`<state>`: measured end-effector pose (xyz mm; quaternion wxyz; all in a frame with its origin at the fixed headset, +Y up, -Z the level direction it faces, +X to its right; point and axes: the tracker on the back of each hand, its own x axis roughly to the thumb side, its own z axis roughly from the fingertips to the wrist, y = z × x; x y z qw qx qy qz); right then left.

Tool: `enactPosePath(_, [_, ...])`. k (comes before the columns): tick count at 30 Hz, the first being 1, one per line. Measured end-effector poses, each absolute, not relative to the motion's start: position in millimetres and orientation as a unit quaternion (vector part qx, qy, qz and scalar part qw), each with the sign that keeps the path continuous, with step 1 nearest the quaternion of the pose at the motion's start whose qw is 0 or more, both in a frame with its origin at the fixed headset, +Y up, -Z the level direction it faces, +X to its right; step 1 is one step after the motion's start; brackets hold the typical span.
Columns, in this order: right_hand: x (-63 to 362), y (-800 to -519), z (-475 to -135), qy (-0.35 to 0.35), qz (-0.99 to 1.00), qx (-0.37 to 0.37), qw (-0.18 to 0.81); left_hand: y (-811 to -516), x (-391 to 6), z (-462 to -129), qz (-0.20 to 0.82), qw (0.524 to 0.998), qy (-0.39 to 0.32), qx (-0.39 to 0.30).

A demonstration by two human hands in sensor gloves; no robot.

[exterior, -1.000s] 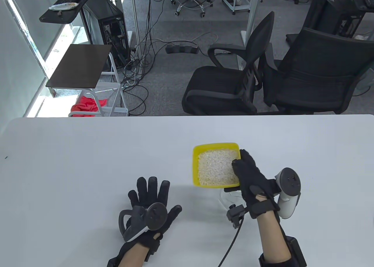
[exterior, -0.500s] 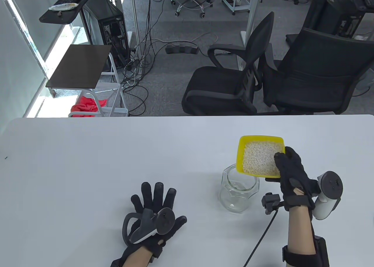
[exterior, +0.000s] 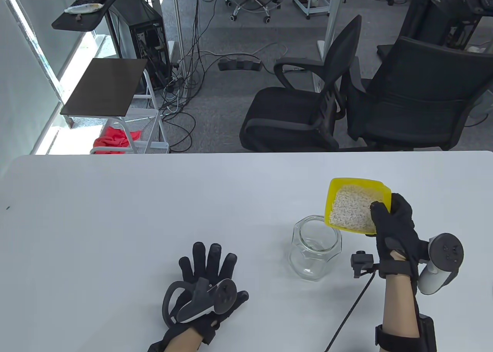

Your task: Pour rice from plastic food container into glass jar

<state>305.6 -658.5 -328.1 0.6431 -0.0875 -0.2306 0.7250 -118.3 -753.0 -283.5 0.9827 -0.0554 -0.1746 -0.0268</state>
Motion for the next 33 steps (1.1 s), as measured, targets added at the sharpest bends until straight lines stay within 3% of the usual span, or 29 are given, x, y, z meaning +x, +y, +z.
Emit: enactPosePath(33, [291.1,-653.4,-323.9,-0.282,0.753,-0.071,0.591,-750.6,-118.2,-278.8,-0.038,0.983,-0.174,-0.053])
